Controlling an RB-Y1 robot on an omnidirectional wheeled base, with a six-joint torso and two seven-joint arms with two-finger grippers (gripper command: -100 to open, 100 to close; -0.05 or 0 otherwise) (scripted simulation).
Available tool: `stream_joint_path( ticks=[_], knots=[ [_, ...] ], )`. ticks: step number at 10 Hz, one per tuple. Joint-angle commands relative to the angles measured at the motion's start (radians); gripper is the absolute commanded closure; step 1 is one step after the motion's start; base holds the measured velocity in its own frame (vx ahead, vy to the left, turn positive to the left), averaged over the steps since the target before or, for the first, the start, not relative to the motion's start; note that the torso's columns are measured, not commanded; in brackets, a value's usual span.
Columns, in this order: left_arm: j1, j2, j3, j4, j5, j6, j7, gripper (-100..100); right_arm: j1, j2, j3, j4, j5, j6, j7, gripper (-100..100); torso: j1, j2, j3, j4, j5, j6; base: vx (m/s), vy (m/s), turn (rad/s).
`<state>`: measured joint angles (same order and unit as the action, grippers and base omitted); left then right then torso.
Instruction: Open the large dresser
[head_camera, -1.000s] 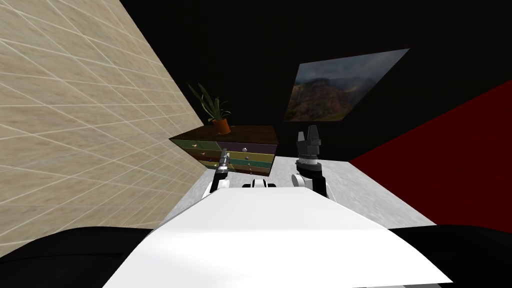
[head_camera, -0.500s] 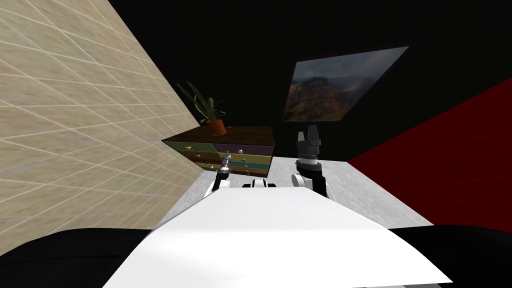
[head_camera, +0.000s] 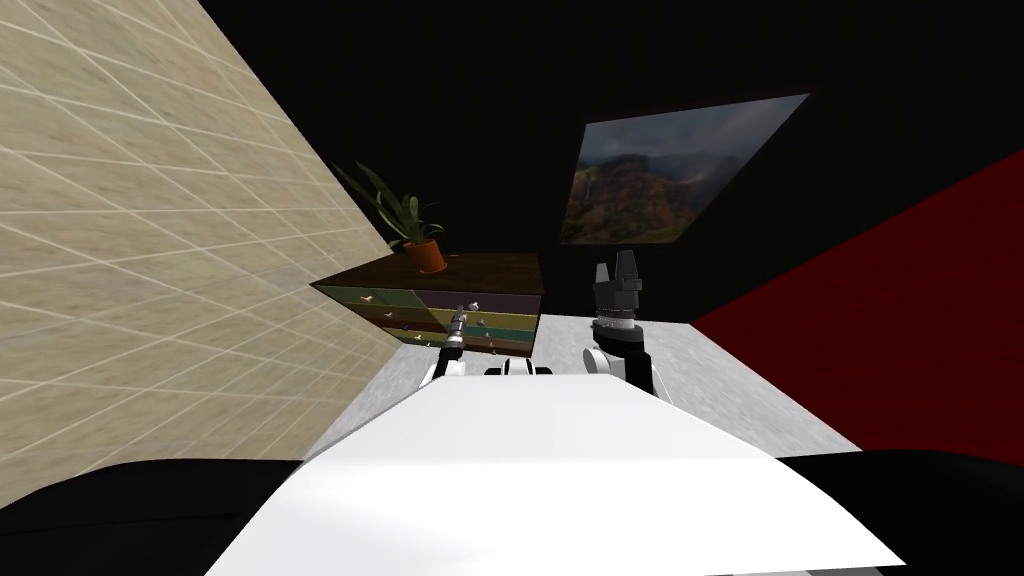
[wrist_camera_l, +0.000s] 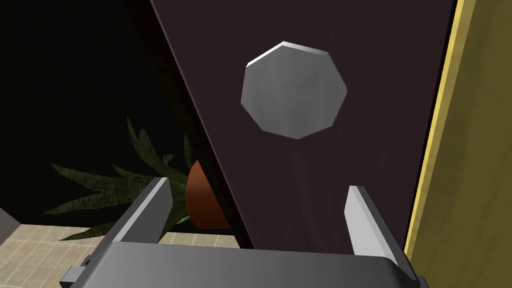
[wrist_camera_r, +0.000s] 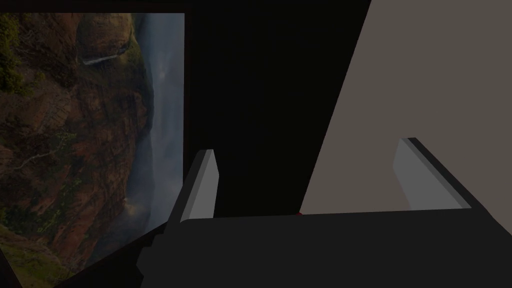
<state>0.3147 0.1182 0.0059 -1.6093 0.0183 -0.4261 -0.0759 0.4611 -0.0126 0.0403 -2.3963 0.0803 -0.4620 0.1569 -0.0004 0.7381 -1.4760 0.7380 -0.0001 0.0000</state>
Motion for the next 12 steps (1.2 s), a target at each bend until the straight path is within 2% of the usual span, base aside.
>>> stream_joint_path(
  ticks=[1,4,5,6,7,8,12],
  knots=[
    [-0.023,-0.066,-0.004,0.072,-0.007,0.003,-0.002,-100,0.000,0.000,0.000,0.000,0.000,0.000,0.000,0,0.000,-0.001,0.000,0.000,0.000,0.000,0.077,-0.078,-0.029],
    [-0.031,-0.124,-0.006,0.098,-0.010,0.005,-0.004,-100,0.000,0.000,0.000,0.000,0.000,0.000,0.000,0,0.001,0.001,0.001,0.000,0.000,0.000,0.037,-0.059,-0.011],
    [-0.032,-0.110,-0.005,0.097,-0.008,0.004,-0.001,-100,0.000,0.000,0.000,0.000,0.000,0.000,0.000,0,0.002,0.002,0.001,0.001,0.001,0.000,0.006,-0.015,0.000],
    [-0.032,-0.118,-0.003,0.069,-0.015,0.033,-0.003,-100,0.000,0.000,0.000,0.000,0.000,0.000,0.000,0,0.003,0.002,0.001,0.001,0.001,0.000,0.075,0.013,-0.008],
    [-0.036,-0.115,-0.003,0.087,-0.011,0.016,-0.002,-100,0.000,0.000,0.000,0.000,0.000,0.000,0.000,0,0.003,-0.003,-0.001,0.000,0.001,0.000,0.048,0.011,-0.004],
    [-0.037,-0.116,-0.003,0.085,-0.012,0.020,-0.003,100,0.000,0.000,0.000,0.000,0.000,0.000,0.000,0,0.001,-0.001,-0.001,-0.001,0.001,0.000,0.007,0.003,0.003],
    [-0.011,-0.108,-0.015,0.045,-0.012,0.034,0.003,100,-0.001,0.000,0.000,0.000,0.000,0.000,0.000,0,0.004,0.002,0.002,-0.002,0.003,-0.001,-0.174,0.015,0.013]
  ],
)
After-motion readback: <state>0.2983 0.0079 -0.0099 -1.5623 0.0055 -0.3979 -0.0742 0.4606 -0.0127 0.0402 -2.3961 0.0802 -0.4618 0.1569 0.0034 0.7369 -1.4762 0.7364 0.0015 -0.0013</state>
